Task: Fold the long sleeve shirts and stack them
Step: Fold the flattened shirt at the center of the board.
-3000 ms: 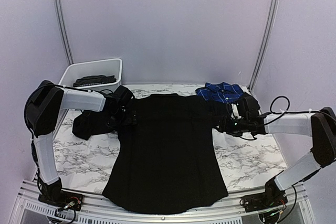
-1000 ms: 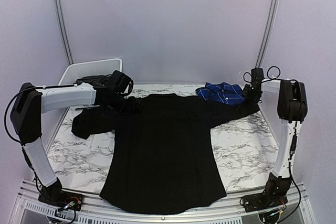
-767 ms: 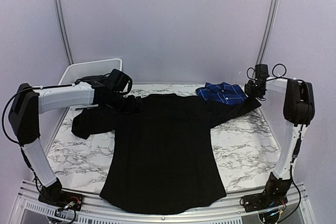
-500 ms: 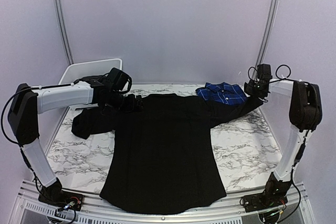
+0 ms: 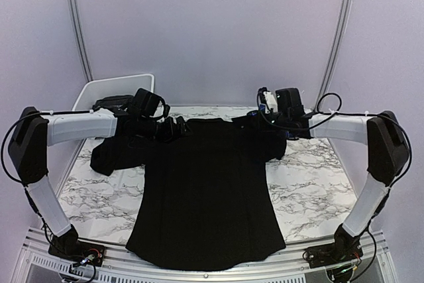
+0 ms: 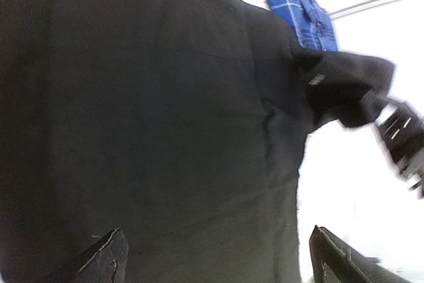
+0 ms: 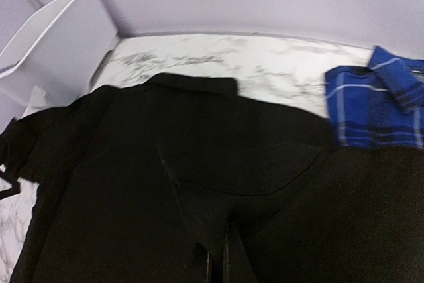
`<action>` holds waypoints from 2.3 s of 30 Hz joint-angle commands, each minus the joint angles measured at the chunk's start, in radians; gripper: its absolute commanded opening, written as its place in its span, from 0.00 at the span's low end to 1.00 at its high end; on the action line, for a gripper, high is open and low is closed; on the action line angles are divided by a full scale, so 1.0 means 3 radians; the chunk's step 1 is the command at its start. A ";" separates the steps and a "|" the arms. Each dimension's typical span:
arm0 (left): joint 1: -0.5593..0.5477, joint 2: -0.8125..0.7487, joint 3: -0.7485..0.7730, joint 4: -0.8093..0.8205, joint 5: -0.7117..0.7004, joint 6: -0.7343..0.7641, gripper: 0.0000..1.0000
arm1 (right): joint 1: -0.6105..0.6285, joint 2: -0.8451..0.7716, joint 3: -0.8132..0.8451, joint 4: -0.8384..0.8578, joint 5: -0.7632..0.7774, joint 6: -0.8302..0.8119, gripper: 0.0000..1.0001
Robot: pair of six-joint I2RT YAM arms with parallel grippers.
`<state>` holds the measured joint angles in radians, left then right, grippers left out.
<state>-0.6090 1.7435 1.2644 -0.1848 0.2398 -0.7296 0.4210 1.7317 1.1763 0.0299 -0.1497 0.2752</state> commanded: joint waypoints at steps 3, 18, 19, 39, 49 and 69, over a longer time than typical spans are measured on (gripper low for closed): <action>-0.0057 0.0270 -0.0379 0.1229 0.0544 -0.0899 0.99 | 0.0491 0.0225 -0.0138 0.0386 -0.0448 -0.0023 0.00; -0.0290 0.0682 -0.0356 0.1306 0.0418 -0.1055 0.90 | 0.0767 -0.0005 -0.0710 -0.0303 -0.0251 -0.0192 0.34; -0.0291 0.0682 -0.0372 0.1302 0.0418 -0.1052 0.88 | 0.0768 -0.0079 -0.0733 -0.0403 -0.0189 -0.0191 0.37; -0.0291 0.0731 -0.0180 0.0994 0.0295 -0.0781 0.77 | 0.1116 0.0807 0.0584 -0.1465 0.0892 -0.0051 0.65; -0.0284 0.0731 -0.0128 0.0927 0.0329 -0.0726 0.78 | 0.1109 0.0983 0.0360 -0.1287 0.0756 0.0006 0.68; -0.0352 0.0987 0.0147 0.0857 0.0483 -0.0692 0.78 | 0.0877 0.0643 0.0327 -0.1199 0.0612 0.0060 0.00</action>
<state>-0.7055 2.0010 1.2793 0.0982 0.3614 -0.9527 0.6998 1.9629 1.2758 -0.3336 0.0711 0.2874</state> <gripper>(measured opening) 0.780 0.004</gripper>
